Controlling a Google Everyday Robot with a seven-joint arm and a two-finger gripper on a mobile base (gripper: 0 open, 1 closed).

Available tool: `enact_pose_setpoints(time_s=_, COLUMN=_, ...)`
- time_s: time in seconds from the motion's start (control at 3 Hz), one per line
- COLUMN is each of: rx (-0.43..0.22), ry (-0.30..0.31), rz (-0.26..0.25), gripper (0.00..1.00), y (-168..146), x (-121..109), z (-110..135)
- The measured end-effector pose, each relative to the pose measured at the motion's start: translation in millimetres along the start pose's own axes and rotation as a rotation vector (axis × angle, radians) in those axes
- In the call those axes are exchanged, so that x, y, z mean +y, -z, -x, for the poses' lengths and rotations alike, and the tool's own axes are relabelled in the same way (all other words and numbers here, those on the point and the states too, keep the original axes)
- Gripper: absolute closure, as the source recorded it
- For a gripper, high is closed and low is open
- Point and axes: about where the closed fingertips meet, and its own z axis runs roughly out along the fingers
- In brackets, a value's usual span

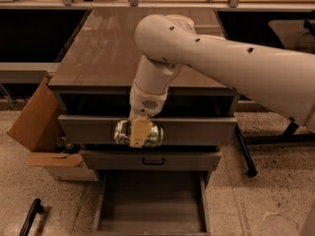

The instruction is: Place green can into bottom drawer

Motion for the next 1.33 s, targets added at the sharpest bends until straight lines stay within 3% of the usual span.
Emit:
enact_pose_setpoints(time_s=0.67, rx=-0.034, ry=-0.158, rz=0.091, gripper=1.0, y=-93, x=39, z=-19)
enact_pose_setpoints(time_s=1.0, rx=-0.077, ry=-0.206, rz=0.102, gripper=1.0, y=-140, x=43, z=-22)
enact_pose_setpoints(time_s=1.33, rx=-0.126, ry=-0.241, rz=0.066, gripper=1.0, y=-180, x=28, z=-22)
